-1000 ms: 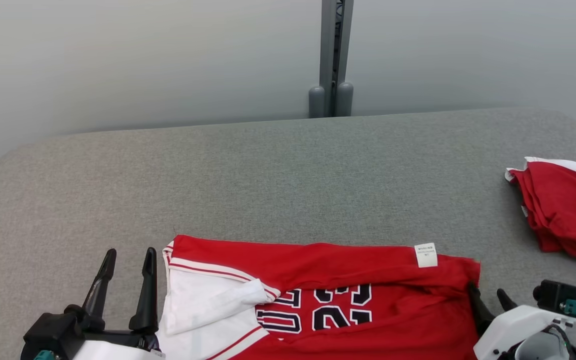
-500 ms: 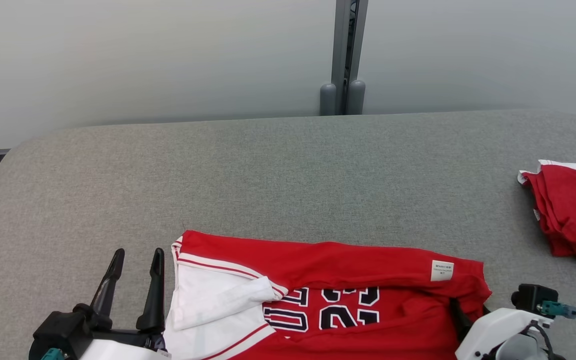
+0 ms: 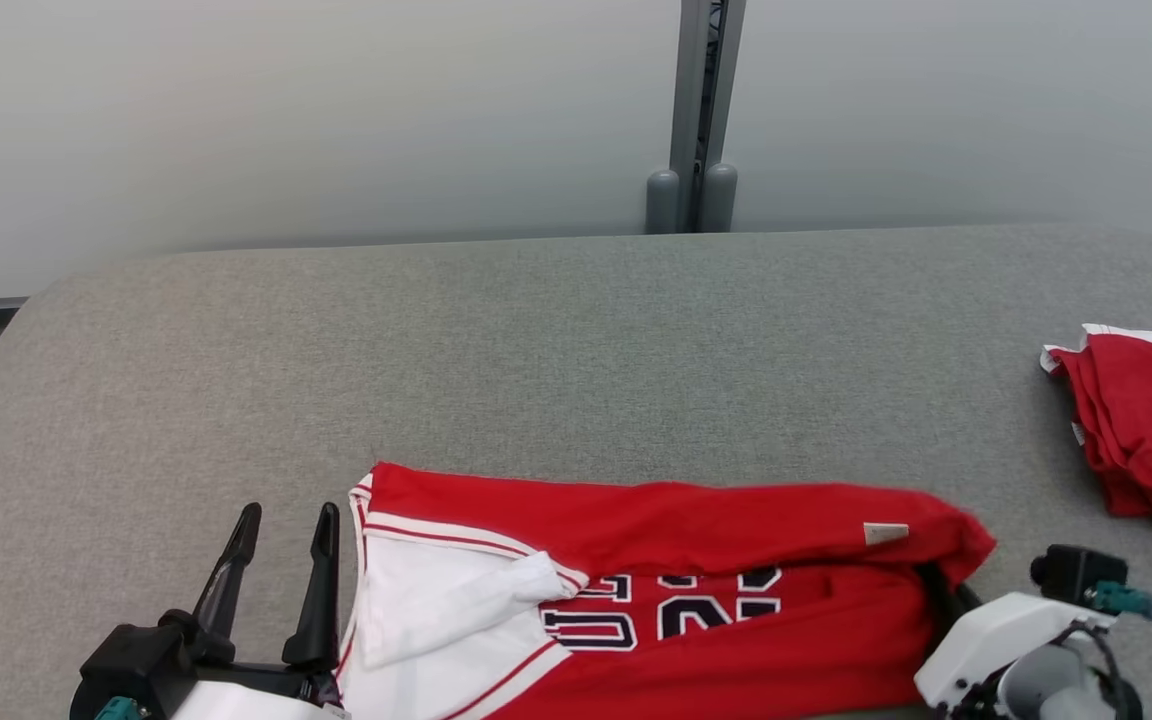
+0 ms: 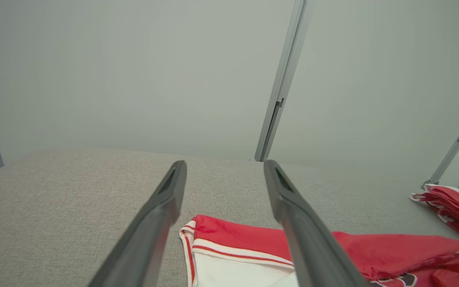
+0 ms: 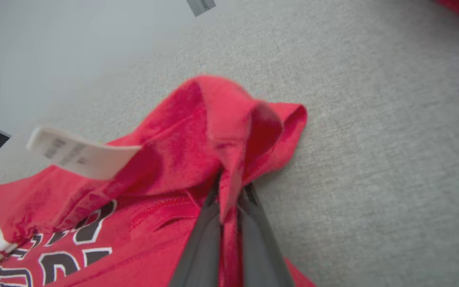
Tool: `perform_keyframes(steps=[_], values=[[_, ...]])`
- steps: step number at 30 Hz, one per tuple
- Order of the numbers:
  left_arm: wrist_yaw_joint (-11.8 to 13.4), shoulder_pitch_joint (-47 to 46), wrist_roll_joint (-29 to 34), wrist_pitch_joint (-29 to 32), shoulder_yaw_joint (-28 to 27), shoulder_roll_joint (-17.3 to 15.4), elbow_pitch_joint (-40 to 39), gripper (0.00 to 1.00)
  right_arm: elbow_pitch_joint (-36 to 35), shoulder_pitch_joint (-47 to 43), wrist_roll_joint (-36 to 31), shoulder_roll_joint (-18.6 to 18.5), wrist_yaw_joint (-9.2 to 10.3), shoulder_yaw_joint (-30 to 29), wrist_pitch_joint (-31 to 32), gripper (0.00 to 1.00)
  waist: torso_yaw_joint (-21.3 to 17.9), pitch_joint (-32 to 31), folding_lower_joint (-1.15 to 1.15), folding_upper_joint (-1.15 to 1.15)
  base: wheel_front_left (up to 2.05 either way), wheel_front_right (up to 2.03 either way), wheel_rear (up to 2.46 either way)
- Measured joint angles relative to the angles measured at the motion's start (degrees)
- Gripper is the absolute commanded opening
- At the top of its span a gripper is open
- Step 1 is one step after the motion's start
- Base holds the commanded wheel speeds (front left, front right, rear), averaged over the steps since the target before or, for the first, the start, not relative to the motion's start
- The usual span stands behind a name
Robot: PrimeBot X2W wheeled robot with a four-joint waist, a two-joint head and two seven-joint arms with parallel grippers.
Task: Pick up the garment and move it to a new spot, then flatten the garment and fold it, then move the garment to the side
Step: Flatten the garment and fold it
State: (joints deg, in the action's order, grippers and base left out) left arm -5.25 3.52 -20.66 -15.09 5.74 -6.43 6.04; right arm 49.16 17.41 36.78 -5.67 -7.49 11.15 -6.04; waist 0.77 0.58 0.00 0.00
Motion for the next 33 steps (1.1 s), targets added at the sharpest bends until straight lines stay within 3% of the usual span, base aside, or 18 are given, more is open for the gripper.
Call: perform_keyframes(steps=[9,17,25,33], values=[[-0.7,-0.38,0.51,0.0,-0.14,0.6,0.54,1.0,0.24,3.15,-0.26,-6.2,0.0,-3.13,-2.5,0.0,-1.17,-0.3,0.0,0.0,0.0,0.0,0.0],[-1.08,-0.38,0.78,0.0,-0.7,1.19,1.23,1.0,-5.3,3.82,-2.11,-7.66,0.0,-2.97,-4.77,0.0,-0.77,-1.09,0.0,0.0,0.0,0.0,0.0],[-1.33,-0.21,1.18,0.0,-1.38,1.31,1.79,1.0,-18.2,0.82,-6.14,-5.86,0.0,-1.94,-1.62,0.0,0.94,-2.08,0.0,0.0,0.0,0.0,0.0],[-1.75,-0.19,1.32,0.0,-1.43,1.24,2.56,1.0,-31.59,-3.95,-8.49,0.58,0.0,2.3,7.72,0.0,3.71,-2.48,0.0,0.0,0.0,0.0,0.0]])
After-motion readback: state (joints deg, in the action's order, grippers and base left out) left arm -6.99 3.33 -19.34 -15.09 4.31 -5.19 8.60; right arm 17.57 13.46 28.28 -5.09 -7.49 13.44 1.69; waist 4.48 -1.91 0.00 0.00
